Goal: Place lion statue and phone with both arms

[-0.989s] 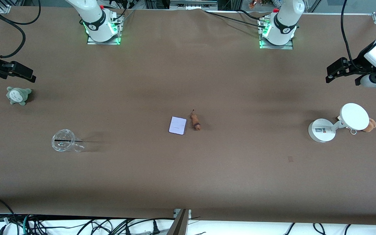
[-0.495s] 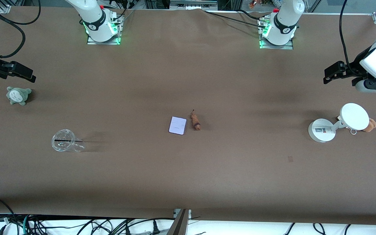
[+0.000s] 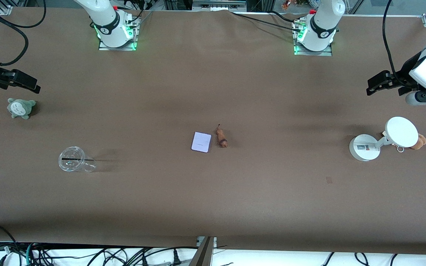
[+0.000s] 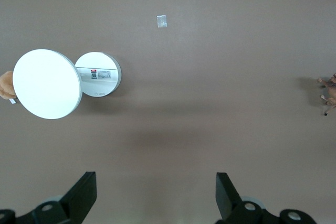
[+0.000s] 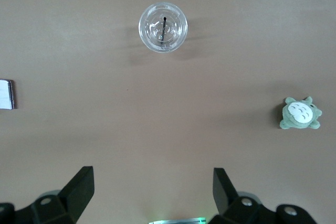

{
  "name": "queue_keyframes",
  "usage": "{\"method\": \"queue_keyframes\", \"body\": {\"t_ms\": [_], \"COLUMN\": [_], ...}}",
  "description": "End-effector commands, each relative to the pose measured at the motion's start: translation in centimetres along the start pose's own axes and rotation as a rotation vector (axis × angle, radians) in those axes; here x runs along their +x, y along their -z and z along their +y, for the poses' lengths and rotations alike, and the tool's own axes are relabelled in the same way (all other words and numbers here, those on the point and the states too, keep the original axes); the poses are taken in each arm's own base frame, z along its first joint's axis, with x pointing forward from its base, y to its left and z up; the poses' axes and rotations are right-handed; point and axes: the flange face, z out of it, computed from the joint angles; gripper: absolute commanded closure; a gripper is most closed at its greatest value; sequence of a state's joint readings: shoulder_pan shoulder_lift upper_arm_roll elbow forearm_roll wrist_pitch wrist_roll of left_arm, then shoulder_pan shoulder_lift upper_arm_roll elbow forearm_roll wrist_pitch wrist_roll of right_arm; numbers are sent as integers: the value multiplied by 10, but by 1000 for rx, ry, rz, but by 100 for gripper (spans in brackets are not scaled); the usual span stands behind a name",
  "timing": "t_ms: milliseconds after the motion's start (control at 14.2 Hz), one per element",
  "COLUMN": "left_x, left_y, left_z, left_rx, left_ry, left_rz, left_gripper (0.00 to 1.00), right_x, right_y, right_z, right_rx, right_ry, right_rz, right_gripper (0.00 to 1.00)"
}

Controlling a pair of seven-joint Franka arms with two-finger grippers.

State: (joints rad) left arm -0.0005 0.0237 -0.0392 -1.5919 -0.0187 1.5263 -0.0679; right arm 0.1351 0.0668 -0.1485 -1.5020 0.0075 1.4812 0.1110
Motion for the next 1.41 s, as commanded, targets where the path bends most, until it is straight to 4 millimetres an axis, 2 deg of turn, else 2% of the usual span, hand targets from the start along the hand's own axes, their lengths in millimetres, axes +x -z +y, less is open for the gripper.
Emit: {"method": "queue_keyframes", "body": {"t_ms": [0, 353, 565, 636, 707, 777, 848, 989, 1131, 1343], "left_x": [2, 4, 13, 18, 20, 23, 29, 47, 49, 57], "left_y": [4, 4, 2, -3, -4, -10, -22, -61, -66, -86], "left_z": [3, 7, 7, 5, 5, 7, 10, 11, 7, 4], "left_rx": [-6, -9, -27, -25, -26, -16, -11, -5, -7, -6], "left_ry": [7, -1, -6, -4, -1, -4, -9, -9, -6, -2], "left_rz": [-2, 6, 21, 11, 9, -2, -24, -100, -109, -146], "left_gripper": [0, 0, 0, 0, 0, 0, 0, 0, 0, 0], "right_x": [6, 8, 13, 16, 23, 29, 29, 31, 32, 33], "right_y": [-2, -5, -13, -18, -33, -45, -46, -53, -54, -56], "right_z": [1, -3, -3, -4, -8, -8, -9, -10, -10, -12], "right_rx": [-2, -2, -4, -2, 8, 25, 38, 33, 32, 32], "right_ry": [-4, -1, -3, -4, -3, -9, -7, -5, -5, -6], "right_rz": [-2, -7, -19, -28, -57, -82, -85, -106, -107, -106], "right_gripper": [0, 0, 0, 0, 0, 0, 0, 0, 0, 0]}}
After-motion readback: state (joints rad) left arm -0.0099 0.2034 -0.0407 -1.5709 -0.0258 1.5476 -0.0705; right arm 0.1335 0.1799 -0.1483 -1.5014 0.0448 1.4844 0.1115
